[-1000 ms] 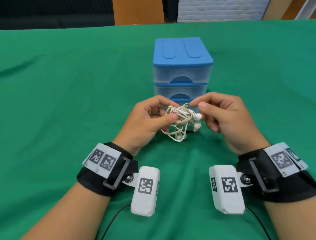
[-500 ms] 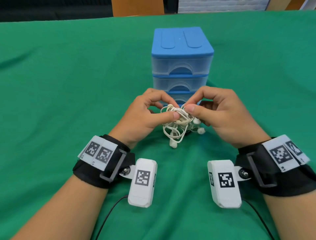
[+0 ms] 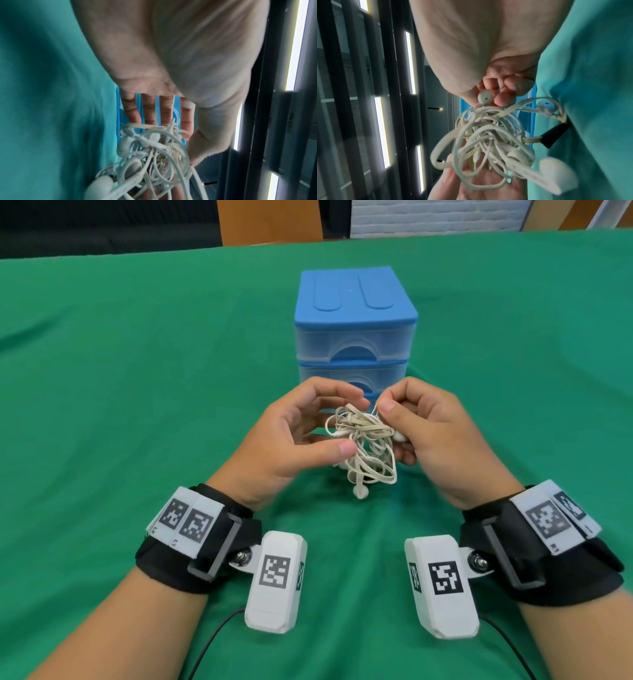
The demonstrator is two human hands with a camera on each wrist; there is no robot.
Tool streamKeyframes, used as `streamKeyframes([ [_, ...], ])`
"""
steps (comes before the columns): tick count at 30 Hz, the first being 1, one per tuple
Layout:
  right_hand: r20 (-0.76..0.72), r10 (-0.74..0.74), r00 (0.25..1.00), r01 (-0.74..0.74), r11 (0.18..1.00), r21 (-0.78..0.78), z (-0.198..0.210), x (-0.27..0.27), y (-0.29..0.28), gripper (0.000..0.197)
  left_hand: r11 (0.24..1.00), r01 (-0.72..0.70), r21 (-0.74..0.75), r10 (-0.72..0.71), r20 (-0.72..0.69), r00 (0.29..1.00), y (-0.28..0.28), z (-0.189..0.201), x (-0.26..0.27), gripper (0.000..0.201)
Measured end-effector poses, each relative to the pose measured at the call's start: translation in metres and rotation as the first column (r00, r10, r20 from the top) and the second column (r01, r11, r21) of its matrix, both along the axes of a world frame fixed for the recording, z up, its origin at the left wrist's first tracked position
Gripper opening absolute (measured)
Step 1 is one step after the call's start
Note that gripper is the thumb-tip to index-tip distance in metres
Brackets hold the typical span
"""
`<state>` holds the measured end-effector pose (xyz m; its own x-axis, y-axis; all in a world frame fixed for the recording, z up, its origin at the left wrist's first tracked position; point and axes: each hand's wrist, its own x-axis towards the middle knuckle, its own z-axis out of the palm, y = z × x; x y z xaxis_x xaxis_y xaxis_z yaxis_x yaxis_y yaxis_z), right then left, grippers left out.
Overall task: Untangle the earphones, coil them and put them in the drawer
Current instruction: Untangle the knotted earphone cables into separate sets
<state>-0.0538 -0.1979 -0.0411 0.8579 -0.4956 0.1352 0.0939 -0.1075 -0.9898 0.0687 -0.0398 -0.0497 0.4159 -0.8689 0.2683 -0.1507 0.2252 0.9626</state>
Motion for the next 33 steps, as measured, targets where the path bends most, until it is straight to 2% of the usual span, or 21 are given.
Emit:
streamKeyframes([
  [2, 0.009, 0.028, 1.000, -0.028, 0.999, 0.019, 0.0008, -0.0004, 0.0017, 0.010, 1.000, -0.026, 0.004, 0.026, -0.019, 0.999, -0.0010, -0.0004, -0.0007, 0.045],
  [5, 0.049, 0.041, 0.998, -0.041, 0.999, -0.007, 0.0011, 0.0001, 0.0015, 0.003, 0.993, -0.114, -0.014, 0.114, -0.034, 0.993, -0.0031, -0.0008, -0.0014, 0.030],
  [9, 0.132, 0.076, 0.988, -0.055, 0.987, -0.154, 0.0021, -0.0016, -0.0023, 0.018, 0.975, -0.223, -0.022, 0.221, -0.065, 0.973, -0.0047, -0.0025, 0.0019, 0.022],
  [12, 0.124, 0.082, 0.989, -0.049, 0.967, -0.248, 0.0016, -0.0017, 0.0001, 0.015, 0.970, -0.244, -0.022, 0.242, -0.060, 0.968, -0.0048, -0.0040, 0.0032, 0.019],
  [15, 0.164, 0.028, 0.986, 0.013, 0.969, -0.245, 0.0002, -0.0001, -0.0023, 0.009, 0.968, -0.246, -0.039, 0.243, -0.071, 0.967, -0.0053, -0.0039, 0.0035, 0.016],
  [19, 0.117, 0.084, 0.990, -0.055, 0.970, -0.237, -0.0015, -0.0001, -0.0029, 0.016, 0.965, -0.254, -0.066, 0.248, -0.088, 0.965, -0.0051, -0.0027, 0.0033, 0.015],
  [21, 0.106, 0.063, 0.992, -0.034, 0.966, -0.257, -0.0017, 0.0003, -0.0023, 0.012, 0.963, -0.262, -0.064, 0.255, -0.094, 0.962, -0.0053, -0.0023, 0.0027, 0.017],
  [25, 0.122, 0.052, 0.991, -0.029, 0.982, -0.185, -0.0027, 0.0012, -0.0028, 0.010, 0.970, -0.235, -0.067, 0.226, -0.112, 0.968, -0.0058, -0.0018, 0.0016, 0.023],
  [28, 0.123, 0.077, 0.989, -0.062, 0.991, -0.118, -0.0014, 0.0013, -0.0010, 0.007, 0.988, -0.145, -0.045, 0.142, -0.076, 0.987, -0.0053, -0.0013, 0.0003, 0.022],
  [31, 0.110, 0.087, 0.990, -0.079, 0.994, -0.082, -0.0019, 0.0017, -0.0001, 0.007, 0.999, -0.042, 0.009, 0.042, -0.063, 0.997, -0.0046, -0.0019, -0.0025, 0.031],
  [33, 0.118, 0.084, 0.989, -0.078, 0.995, -0.058, -0.0012, 0.0021, 0.0005, 0.008, 0.999, -0.026, 0.018, 0.028, -0.083, 0.996, -0.0045, -0.0021, -0.0025, 0.033],
])
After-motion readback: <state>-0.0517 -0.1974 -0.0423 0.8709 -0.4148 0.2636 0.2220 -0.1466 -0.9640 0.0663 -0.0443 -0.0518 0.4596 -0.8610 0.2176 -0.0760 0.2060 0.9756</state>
